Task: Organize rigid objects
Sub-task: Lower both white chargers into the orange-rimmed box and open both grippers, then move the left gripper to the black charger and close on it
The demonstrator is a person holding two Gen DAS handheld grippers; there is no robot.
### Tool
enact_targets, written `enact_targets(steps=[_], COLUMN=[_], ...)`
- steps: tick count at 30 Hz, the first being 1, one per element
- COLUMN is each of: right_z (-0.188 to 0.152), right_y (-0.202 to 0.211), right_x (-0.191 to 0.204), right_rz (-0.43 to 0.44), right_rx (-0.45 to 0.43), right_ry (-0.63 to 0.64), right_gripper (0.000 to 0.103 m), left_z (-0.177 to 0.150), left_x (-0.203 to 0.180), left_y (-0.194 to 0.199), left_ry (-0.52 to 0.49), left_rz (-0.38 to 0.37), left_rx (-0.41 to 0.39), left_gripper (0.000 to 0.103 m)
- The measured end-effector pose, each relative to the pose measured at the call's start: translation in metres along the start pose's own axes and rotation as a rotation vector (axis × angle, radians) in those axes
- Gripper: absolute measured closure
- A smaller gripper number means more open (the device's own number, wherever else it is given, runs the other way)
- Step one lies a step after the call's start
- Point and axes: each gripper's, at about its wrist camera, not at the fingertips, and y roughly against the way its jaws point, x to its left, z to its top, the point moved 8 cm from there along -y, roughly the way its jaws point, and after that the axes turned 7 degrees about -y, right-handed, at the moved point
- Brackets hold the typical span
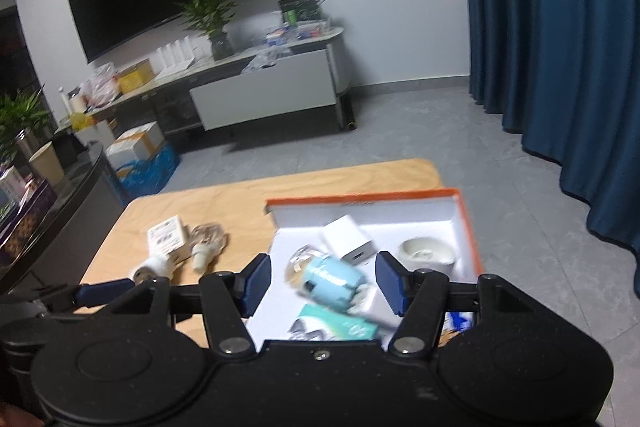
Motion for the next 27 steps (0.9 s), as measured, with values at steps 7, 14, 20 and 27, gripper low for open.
enact_targets(steps=[7,14,20,27], right_z=[-0.015,-0.027,-0.035,-0.043], right_y=[-0.011,-0.022,-0.032,-0.041], right_x=[0.027,0.047,0.058,0.065], right_rz=[0.038,0.071,0.093,0.110], right_rx=[0.038,0.067,0.095,0.117], right_ry=[0.026,0.045,0.053,0.055], right_gripper=[0.032,0.032,0.032,0.032], left_z=[-0.009,-0.023,-0.030,-0.036], left_x=[0.030,0.062,0.088,0.112], left_y=[0.005,0.002,-0.003,-0.013], left_ry=[0.029,0.067,0.104,0.121], left_rz=[0.051,0.105,0.148,0.182], left_rx=[0.000,0.027,0.040,0.050], left_gripper=[0.018,0.017,0.013,0.003])
